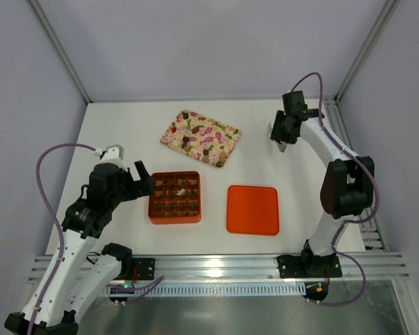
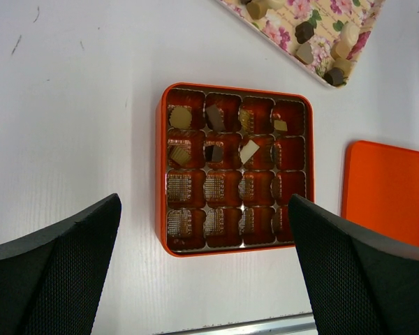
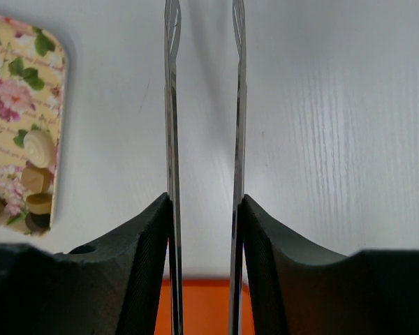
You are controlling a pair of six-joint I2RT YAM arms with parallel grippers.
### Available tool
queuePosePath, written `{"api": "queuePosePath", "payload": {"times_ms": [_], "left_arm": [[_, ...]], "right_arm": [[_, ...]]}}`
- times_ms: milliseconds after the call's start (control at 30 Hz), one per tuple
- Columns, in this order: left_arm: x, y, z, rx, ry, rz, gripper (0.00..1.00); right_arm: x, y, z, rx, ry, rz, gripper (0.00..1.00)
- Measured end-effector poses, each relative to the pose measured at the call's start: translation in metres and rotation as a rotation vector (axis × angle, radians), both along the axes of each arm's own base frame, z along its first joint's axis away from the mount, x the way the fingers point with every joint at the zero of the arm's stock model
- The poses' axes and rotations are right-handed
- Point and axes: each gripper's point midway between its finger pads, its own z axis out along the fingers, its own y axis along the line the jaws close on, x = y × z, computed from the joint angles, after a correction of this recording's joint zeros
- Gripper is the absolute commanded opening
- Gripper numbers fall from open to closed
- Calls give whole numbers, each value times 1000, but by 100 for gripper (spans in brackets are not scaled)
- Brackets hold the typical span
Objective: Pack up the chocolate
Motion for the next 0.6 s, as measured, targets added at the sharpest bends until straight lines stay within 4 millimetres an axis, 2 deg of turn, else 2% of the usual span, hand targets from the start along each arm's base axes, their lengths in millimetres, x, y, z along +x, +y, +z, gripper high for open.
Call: {"api": "queuePosePath", "payload": {"times_ms": [100,267,467,600], "left_arm": [[0,0,0,0,0,-1,100],[0,-1,0,-3,1,-4,100],[-1,-2,0,-6,2,-11,100],[-1,-2,0,-7,2,-11,100]], "right_arm": [[18,-13,-20,-1,39,-34,46],[38,-21,-48,-7,90,-52,49],[60,-21,-68,-24,130,-48,56],[66,-25,-83,-50,175,-41,63]]}}
